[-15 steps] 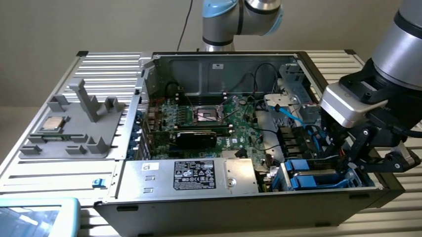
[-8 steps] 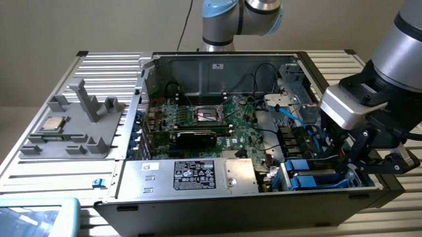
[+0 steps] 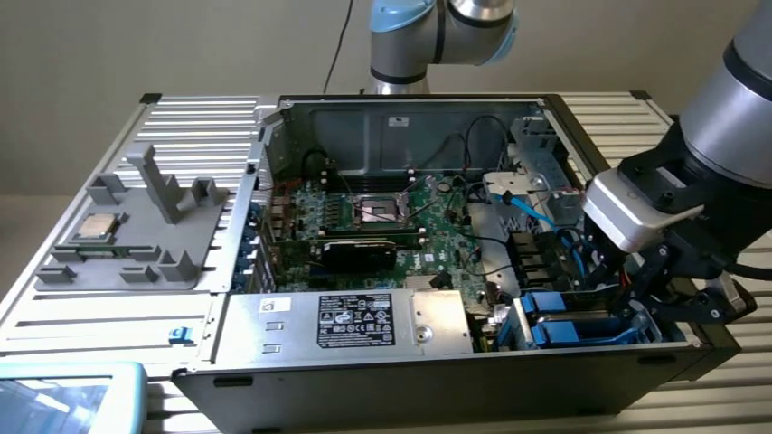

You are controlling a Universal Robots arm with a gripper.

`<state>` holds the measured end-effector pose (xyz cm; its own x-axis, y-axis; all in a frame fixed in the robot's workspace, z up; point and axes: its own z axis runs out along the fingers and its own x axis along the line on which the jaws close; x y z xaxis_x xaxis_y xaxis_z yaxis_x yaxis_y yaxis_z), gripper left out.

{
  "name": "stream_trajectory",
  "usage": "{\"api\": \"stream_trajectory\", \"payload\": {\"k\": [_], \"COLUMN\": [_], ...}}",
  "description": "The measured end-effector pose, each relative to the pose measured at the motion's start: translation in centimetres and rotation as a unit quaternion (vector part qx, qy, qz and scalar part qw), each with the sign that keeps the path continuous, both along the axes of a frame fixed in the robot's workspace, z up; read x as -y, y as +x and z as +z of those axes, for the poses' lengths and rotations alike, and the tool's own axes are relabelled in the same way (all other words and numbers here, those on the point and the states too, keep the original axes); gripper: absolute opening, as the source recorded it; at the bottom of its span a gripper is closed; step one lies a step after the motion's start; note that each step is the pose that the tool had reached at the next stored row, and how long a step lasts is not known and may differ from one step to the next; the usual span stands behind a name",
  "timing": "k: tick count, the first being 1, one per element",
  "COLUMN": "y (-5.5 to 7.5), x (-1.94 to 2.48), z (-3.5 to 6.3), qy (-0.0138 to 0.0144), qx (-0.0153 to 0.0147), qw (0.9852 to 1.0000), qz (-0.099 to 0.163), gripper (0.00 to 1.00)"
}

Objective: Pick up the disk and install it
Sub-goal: 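Insert the first disk wire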

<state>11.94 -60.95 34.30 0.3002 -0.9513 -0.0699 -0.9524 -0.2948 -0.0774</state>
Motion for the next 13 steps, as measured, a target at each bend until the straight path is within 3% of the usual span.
{"api": "stream_trajectory", "payload": {"k": [2, 13], "y": [0.08, 0.70], "x": [0.08, 0.23], "z": [-0.08, -0.49], "qy": [0.0026, 0.0032], "qx": [-0.0001, -0.0047], "qw": [1.0000, 1.0000], "qz": [0.000, 0.000], "gripper": [0.35, 0.35]}}
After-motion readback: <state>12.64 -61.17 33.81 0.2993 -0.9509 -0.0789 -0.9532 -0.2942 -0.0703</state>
